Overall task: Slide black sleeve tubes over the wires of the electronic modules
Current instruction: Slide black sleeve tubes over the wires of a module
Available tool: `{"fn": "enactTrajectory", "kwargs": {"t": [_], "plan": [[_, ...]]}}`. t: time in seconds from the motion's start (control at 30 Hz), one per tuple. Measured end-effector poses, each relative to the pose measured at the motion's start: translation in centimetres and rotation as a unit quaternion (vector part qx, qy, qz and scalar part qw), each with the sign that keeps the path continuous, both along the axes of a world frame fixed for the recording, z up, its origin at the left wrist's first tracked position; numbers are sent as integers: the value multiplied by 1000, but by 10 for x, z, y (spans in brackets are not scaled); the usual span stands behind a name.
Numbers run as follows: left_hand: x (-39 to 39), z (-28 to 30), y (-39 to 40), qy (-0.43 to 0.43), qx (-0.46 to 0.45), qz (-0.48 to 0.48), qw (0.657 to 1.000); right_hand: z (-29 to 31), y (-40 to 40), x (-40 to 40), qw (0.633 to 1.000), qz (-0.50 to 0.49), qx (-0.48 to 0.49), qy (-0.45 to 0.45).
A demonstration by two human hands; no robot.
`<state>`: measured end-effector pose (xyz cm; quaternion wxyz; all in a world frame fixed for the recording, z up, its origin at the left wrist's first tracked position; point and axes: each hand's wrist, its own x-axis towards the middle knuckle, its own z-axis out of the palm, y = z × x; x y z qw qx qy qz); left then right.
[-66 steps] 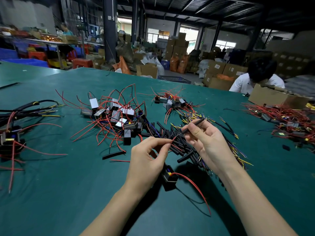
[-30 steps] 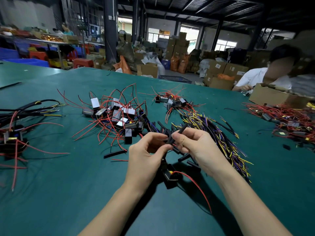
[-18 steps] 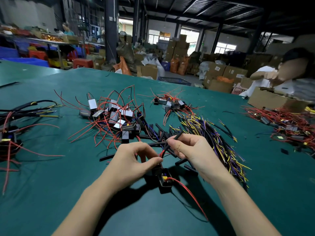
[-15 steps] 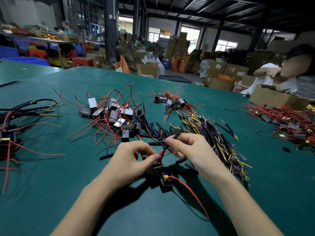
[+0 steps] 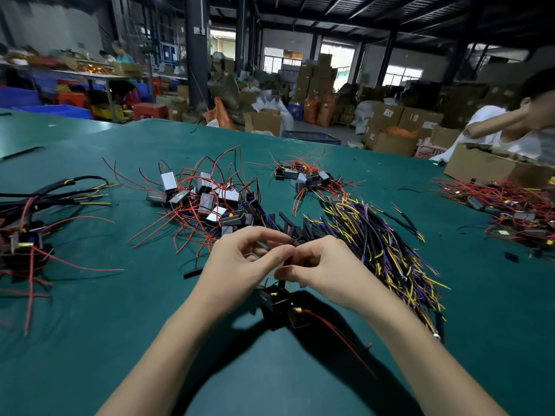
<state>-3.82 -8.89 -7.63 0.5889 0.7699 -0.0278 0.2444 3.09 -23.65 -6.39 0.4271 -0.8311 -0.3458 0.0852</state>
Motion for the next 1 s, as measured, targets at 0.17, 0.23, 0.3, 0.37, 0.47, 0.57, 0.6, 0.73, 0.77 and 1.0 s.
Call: {"fn": "enactTrajectory", "kwargs": {"t": [0.17, 0.23, 0.3, 0.37, 0.47, 0.57, 0.6, 0.73, 0.77, 1.0], "plan": [[2, -3, -4, -4, -5, -4, 1000, 11, -4, -5, 999, 23, -7, 28], [3, -4, -3, -10, -9, -6, 1000, 19, -11, -3, 995, 19, 50, 86], [3, -5, -3, -15, -15, -7, 1000, 23, -17, 1, 985, 13, 118, 128], [3, -5, -5, -12, -26, -17, 999, 25, -19, 1, 980, 15, 149, 134], [2, -5, -7, -14, -9, -29, 999, 23, -17, 0, 981, 11, 157, 113], [2, -5, -8, -8, 7, -27, 1000, 22, -14, 0, 984, -10, 163, 70], [2, -5, -8, -4, 11, -28, 1000, 22, -13, 0, 984, -20, 166, 55], [4, -8, -7, 3, 26, -37, 999, 19, -9, -2, 982, -43, 180, 38], [5, -9, -6, 1, 26, -40, 999, 17, -7, -2, 981, -49, 183, 36], [7, -13, -11, -38, 15, -15, 999, 14, -1, -5, 980, -58, 188, 8]]}}
